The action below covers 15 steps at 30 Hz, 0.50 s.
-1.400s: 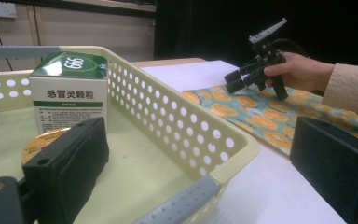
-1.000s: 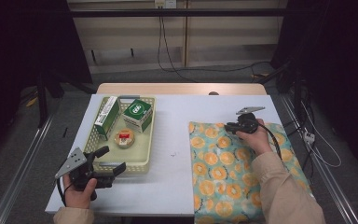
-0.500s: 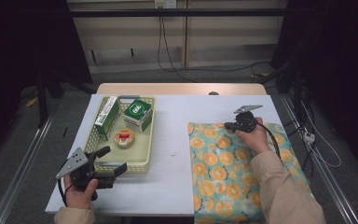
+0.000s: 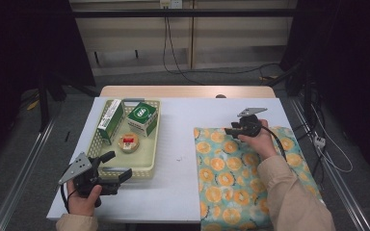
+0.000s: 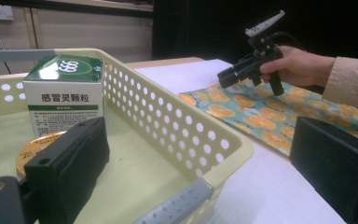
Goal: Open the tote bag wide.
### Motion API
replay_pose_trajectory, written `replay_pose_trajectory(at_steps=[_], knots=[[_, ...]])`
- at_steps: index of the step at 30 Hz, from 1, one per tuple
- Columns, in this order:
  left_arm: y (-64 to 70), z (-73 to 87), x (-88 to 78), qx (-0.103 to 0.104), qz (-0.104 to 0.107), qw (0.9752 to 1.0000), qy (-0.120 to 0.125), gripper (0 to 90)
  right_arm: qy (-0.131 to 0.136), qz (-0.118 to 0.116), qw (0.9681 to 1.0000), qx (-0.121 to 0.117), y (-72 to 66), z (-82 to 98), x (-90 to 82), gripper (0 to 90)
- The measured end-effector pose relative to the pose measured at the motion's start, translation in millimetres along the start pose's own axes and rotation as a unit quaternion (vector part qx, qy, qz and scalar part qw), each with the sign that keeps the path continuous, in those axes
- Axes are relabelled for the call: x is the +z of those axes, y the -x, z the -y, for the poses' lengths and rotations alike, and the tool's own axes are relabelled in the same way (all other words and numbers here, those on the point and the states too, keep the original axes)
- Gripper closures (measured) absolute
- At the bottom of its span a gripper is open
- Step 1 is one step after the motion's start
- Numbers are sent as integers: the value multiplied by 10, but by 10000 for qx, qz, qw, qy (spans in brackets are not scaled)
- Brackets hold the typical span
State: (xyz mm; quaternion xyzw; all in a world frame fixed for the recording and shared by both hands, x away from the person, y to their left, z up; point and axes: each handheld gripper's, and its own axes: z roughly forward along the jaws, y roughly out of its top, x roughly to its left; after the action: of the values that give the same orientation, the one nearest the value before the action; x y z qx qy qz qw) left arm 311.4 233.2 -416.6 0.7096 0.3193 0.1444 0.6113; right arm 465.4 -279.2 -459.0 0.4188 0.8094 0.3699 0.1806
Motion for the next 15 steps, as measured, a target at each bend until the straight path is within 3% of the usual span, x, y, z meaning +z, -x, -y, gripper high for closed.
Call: replay_pose_trajectory(at_steps=[1,2,3,5,11,15], knots=[[-2,2,2,-14,13,10000,-4,44,17,36,10000,47,13,16,17,477],[-2,2,2,-14,13,10000,-4,44,17,36,10000,47,13,16,17,477],[-3,4,3,-20,17,10000,0,44,-41,151,9998,79,41,43,50,398],[-6,5,3,-18,23,10000,-4,44,-92,148,9998,140,54,55,69,367],[-7,7,3,-56,-5,10000,2,44,-133,215,9994,218,41,50,85,380],[10,-2,14,-28,-4,10000,11,44,-195,203,9993,229,16,35,80,483]])
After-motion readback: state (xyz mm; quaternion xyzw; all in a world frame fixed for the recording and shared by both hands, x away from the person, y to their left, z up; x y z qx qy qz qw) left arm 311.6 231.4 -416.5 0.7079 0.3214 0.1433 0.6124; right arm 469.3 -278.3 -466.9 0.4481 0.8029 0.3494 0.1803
